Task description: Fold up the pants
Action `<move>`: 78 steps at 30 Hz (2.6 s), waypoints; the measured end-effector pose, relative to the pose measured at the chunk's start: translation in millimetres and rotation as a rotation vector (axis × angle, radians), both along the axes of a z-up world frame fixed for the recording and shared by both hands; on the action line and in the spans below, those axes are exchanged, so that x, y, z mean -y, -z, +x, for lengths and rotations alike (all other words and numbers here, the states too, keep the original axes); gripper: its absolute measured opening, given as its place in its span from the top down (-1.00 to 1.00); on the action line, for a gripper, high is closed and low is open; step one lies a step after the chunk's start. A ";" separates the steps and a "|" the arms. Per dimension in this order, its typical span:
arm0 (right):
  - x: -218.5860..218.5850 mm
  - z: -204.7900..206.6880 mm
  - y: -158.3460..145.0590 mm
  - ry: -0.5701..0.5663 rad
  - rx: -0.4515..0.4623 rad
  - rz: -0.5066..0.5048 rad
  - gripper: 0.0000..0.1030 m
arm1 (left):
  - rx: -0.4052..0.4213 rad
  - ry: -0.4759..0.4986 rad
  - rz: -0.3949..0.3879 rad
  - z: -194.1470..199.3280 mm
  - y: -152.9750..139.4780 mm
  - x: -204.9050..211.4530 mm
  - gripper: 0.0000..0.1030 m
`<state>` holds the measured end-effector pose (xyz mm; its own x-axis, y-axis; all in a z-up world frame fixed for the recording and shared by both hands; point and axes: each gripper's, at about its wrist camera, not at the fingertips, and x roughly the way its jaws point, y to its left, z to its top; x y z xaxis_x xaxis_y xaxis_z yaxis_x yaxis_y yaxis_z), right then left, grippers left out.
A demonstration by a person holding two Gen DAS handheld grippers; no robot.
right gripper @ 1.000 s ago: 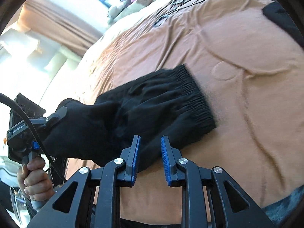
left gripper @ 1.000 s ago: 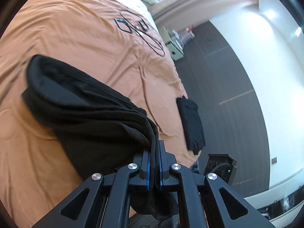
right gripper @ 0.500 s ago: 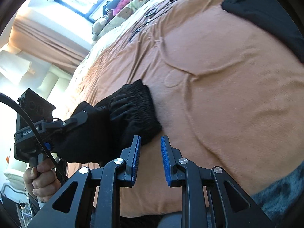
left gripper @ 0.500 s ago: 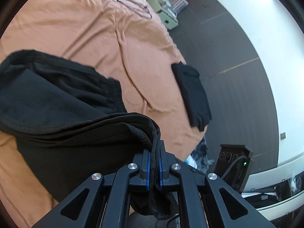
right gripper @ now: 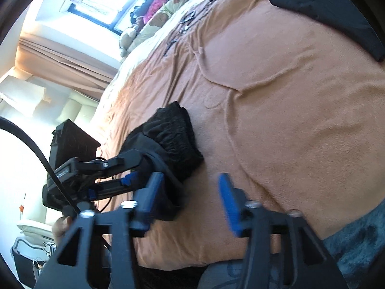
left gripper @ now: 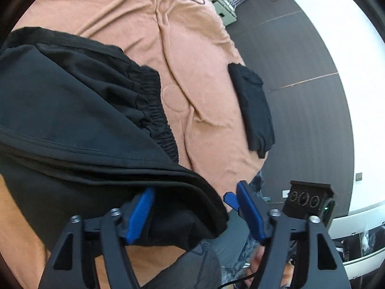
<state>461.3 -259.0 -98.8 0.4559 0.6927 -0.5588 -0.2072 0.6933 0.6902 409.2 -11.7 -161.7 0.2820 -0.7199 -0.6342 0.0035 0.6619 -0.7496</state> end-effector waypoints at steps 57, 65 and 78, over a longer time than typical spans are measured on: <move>-81.2 13.7 2.5 -0.128 0.007 -0.203 0.74 | 0.039 -0.446 0.169 32.1 -5.8 -160.8 0.74; -68.1 5.3 6.5 -0.130 -0.012 -0.107 0.90 | 0.102 -0.381 0.177 62.5 -40.8 -136.1 0.75; -61.6 -7.3 20.6 -0.124 -0.040 -0.078 0.93 | 0.105 -0.256 0.242 102.4 -46.7 -84.7 0.74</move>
